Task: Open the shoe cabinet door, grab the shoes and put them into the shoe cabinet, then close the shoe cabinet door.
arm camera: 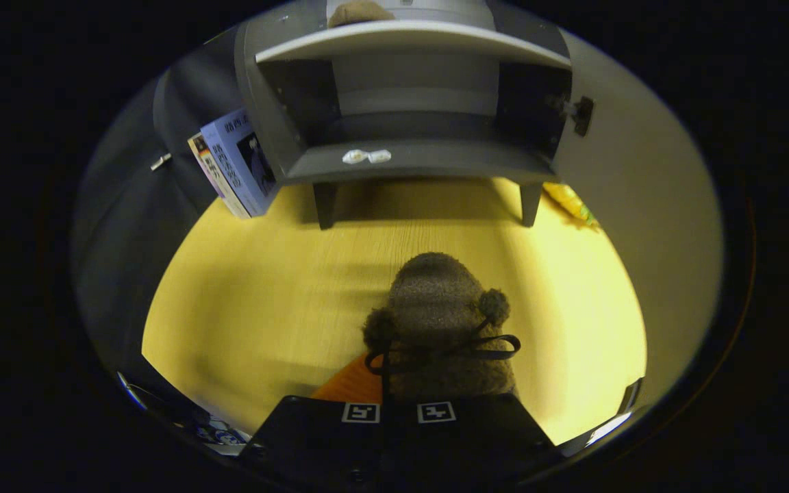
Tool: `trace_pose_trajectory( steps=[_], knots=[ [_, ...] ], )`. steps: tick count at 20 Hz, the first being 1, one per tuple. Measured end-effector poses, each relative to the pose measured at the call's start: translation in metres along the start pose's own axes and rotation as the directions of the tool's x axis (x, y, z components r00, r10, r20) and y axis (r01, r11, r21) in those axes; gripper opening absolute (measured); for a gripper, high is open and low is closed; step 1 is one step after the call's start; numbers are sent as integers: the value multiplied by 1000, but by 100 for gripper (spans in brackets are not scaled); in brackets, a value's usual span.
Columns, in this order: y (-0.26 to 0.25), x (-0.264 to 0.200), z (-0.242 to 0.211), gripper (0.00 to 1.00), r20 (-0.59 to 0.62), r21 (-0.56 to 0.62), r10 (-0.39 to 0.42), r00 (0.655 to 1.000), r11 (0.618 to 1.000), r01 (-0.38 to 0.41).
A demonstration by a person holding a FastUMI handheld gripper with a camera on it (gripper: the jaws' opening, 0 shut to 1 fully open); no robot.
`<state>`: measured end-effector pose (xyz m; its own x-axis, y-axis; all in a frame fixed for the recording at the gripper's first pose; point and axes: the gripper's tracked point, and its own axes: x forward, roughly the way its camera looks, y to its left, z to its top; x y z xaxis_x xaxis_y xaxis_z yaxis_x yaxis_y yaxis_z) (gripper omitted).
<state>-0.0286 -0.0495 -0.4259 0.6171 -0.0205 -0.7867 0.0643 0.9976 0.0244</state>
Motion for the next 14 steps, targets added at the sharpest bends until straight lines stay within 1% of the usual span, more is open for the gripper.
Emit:
trace_pose_trajectory(
  steps=[4, 7, 10, 14],
  knots=[
    [-6, -50, 52, 5, 102, -13, -18, 995, 1000, 19],
    [-9, -85, 97, 5, 187, -16, -29, 982, 999, 33],
    [-6, -114, 141, 5, 272, -27, -16, 962, 999, 24],
    [-7, -141, 202, 5, 378, -39, -26, 926, 998, 44]
  ],
)
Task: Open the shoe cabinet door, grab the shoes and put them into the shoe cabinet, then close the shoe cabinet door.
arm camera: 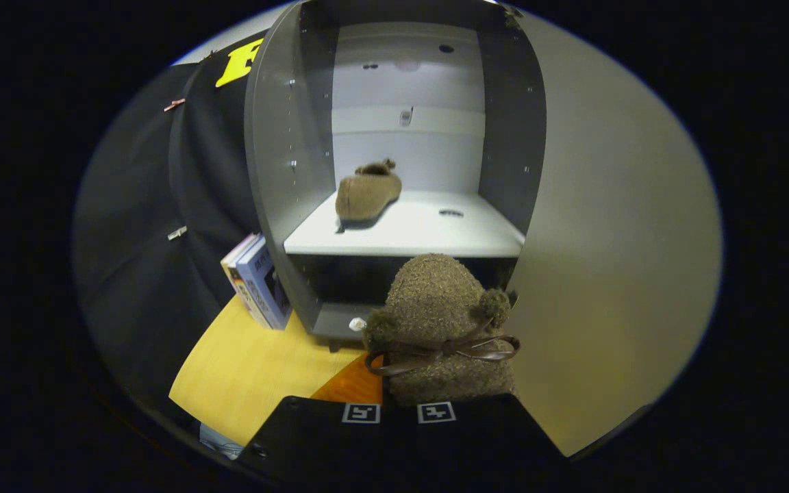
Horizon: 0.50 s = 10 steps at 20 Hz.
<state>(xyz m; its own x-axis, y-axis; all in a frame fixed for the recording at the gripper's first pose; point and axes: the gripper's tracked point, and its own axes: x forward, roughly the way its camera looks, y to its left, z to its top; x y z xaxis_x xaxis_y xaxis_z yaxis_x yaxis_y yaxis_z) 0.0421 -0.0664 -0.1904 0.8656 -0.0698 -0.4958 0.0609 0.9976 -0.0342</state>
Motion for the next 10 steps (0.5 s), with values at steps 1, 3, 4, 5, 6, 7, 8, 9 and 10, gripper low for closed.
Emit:
trace_pose_trajectory(
  steps=[1, 3, 4, 5, 6, 7, 8, 9, 10],
  knots=[
    [-2, 0, 16, 5, 25, 4, -6, 1000, 1000, 6],
    [-1, 3, 49, 5, 67, 16, 1, 998, 1000, -2],
    [0, 6, 64, 5, 82, 18, 9, 997, 1000, -11],
    [0, 11, 78, 5, 89, 18, 12, 996, 1000, -13],
    [-2, 16, 90, 5, 95, 16, 15, 995, 1000, -16],
    [-1, 22, 104, 5, 106, 16, 20, 994, 1000, -22],
    [0, 26, 117, 5, 117, 15, 23, 993, 1000, -25],
    [0, 33, 130, 5, 132, 16, 24, 991, 1000, -26],
    [-3, 38, 141, 5, 140, 21, 17, 990, 1000, -20]
  ],
)
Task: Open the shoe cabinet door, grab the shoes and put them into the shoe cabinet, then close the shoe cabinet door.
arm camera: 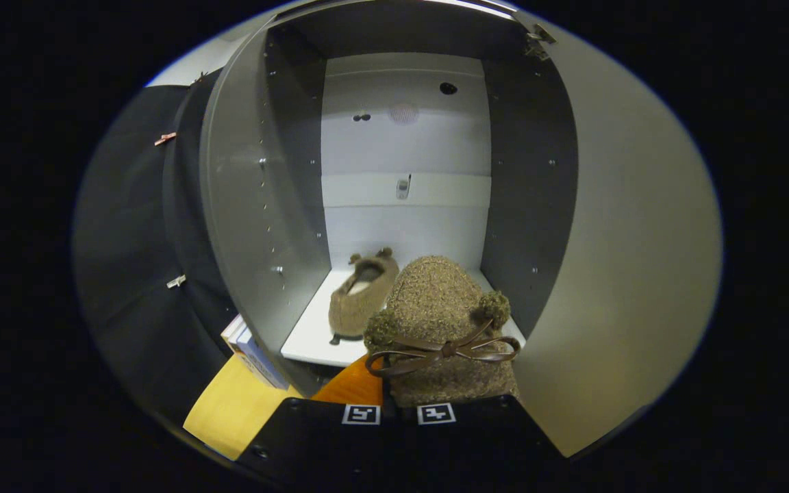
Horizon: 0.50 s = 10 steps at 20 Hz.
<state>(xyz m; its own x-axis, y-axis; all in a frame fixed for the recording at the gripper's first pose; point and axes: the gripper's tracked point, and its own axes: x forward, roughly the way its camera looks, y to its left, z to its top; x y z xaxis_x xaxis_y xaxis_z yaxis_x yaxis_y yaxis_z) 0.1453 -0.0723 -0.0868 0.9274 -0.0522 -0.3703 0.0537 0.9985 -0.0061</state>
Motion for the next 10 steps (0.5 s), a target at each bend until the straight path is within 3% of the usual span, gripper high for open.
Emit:
trace_pose_trajectory(
  steps=[5, 10],
  knots=[
    [-9, 55, 26, 5, -54, 75, 12, 998, 997, -8],
    [-25, 128, 29, 5, -121, 57, -12, 993, 998, 19]
  ],
)
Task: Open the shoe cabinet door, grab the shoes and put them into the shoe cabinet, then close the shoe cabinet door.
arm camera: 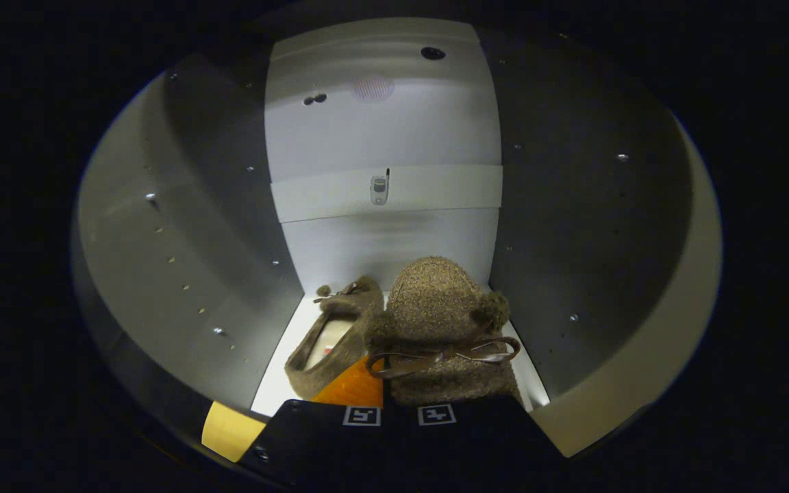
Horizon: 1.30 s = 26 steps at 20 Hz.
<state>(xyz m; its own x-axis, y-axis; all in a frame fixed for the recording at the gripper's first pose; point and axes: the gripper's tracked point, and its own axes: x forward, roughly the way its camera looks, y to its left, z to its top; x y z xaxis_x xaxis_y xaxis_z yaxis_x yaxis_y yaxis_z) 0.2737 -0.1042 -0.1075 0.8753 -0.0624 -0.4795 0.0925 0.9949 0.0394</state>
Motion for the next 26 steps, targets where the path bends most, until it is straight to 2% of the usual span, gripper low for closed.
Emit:
trace_pose_trajectory(
  steps=[6, 10, 13, 17, 19, 20, 24, 26],
  knots=[
    [-10, 75, 9, 5, -51, 37, -12, 999, 999, 14],
    [-16, 112, -11, 5, -148, 68, -23, 989, 997, 33],
    [-16, 128, -28, 5, -215, 86, -22, 976, 995, 41],
    [-19, 133, -28, 5, -223, 96, -45, 974, 993, 68],
    [-15, 132, -31, 11, -227, 86, -38, 973, 994, 60],
    [-14, 124, -30, 25, -226, 68, -44, 973, 996, 61],
    [-11, 94, -18, 64, -155, 39, -66, 986, 997, 73],
    [-9, 71, -10, 74, -104, 56, -74, 992, 995, 80]
  ],
)
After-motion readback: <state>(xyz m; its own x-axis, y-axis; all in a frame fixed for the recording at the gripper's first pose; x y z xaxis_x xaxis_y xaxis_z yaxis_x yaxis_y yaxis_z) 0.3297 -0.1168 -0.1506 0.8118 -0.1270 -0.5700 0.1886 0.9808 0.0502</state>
